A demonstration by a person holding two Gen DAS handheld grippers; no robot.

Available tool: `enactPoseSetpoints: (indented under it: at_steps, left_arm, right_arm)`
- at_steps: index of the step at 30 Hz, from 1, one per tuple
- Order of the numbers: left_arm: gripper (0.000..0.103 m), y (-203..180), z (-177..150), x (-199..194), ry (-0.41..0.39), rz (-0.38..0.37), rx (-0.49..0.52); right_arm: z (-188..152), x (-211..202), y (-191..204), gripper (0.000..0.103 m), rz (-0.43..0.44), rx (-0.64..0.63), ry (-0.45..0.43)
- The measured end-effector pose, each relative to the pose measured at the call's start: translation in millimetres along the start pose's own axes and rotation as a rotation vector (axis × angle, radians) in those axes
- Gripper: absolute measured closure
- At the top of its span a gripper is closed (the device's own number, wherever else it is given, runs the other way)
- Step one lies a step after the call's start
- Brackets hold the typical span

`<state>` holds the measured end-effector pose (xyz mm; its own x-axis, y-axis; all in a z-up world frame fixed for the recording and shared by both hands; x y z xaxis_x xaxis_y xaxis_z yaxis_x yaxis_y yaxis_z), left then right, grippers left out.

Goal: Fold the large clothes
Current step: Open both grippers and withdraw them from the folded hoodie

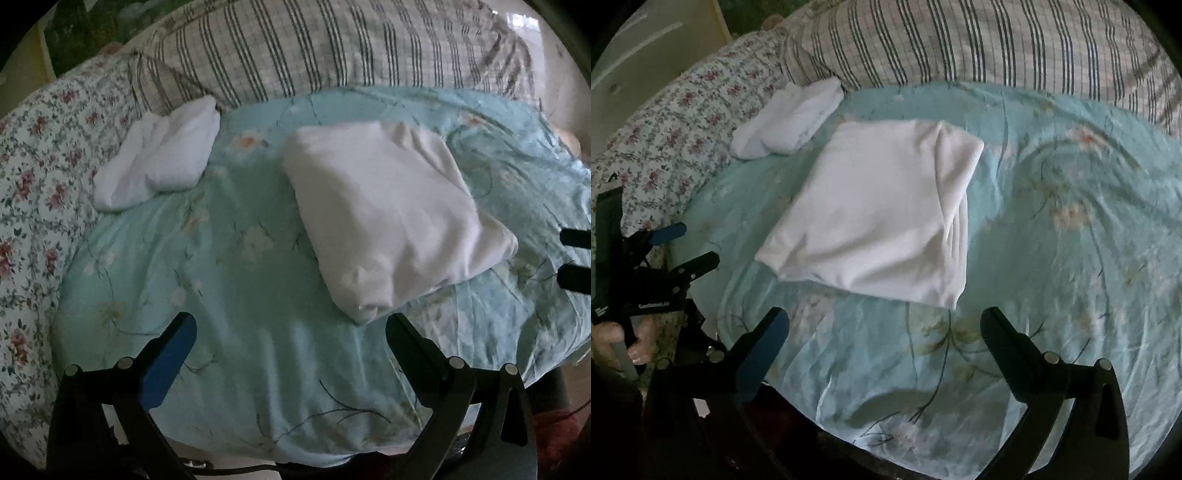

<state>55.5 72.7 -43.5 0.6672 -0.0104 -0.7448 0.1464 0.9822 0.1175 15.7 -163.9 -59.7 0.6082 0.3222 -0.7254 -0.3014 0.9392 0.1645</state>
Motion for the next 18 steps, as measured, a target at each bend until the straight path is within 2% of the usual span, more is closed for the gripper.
enactPoseSetpoints:
  at_steps: [6, 18]
  left_arm:
    - [0.001, -9.2, -7.5, 13.0, 0.043, 0.001, 0.012]
    - [0.001, -18.7, 7.4, 25.4, 0.046, -0.028, 0.014]
  right_arm:
    - [-11.0, 17.1, -3.5, 0.0, 0.013, 0.042, 0.035]
    - [-2.4, 33.7, -11.1, 0.0, 0.041, 0.094, 0.05]
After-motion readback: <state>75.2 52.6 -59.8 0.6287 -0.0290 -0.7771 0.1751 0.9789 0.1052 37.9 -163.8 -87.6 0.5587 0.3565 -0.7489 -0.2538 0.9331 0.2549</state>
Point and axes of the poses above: each gripper's, at about its wrist camera, not at the fingertips, and x roughly the way its jaws point, y to its left, z to its top, the point moved 9 cm from there along x, roughly the way its jaws point, and after that the axes turned 10 degrees about -x, right-handed, at the moved point
